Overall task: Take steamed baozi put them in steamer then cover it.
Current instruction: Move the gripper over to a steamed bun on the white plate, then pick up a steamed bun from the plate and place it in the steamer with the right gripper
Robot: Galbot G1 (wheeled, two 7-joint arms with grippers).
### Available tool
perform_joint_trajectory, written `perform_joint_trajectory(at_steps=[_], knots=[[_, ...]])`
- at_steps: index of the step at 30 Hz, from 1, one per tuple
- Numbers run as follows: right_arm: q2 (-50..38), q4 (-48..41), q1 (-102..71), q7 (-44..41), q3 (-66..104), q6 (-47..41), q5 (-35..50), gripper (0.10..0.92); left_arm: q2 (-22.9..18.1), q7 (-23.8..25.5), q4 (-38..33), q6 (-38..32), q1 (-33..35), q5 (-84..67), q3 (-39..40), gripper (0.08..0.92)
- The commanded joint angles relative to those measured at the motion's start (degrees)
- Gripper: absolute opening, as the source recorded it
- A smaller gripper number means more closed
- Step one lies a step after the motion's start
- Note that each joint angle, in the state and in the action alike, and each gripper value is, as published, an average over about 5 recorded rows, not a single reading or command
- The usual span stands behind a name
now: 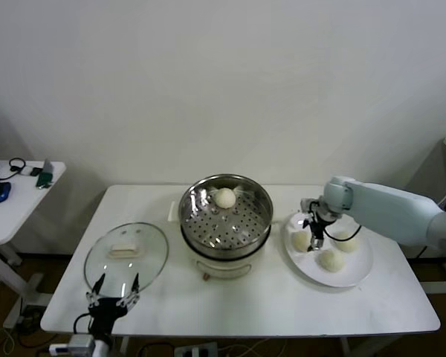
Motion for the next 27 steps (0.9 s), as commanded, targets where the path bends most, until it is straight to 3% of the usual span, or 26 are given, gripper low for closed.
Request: perform_joint_trajectory(at_steps=[1,8,19,27], knots=[[0.35,-1.47,-1.71,-0.7,2.32,-0.12,-0.44,0.732,0.1,-0.06,-0.17,0.13,0.03,-0.03,-0.19,0.823],[-2.45,3.71,7.78,-3.38,-2.18,1.14,3.84,0.603,-0.04,-0.07,-0.6,0.36,-0.02,0.05,-0.17,0.823],[-0.87,16.11,45.52,-12.19,-21.58,4.15,22.06,0.602,-0.02,0.0,-1.22,0.74,-0.17,0.21,0.19,0.823],[9.25,21.49,48.41,-8.99,-13.68,-0.35,31.18,0.602,0.24,0.02,-1.24,0.7,-0.35,0.03,0.67,0.823]])
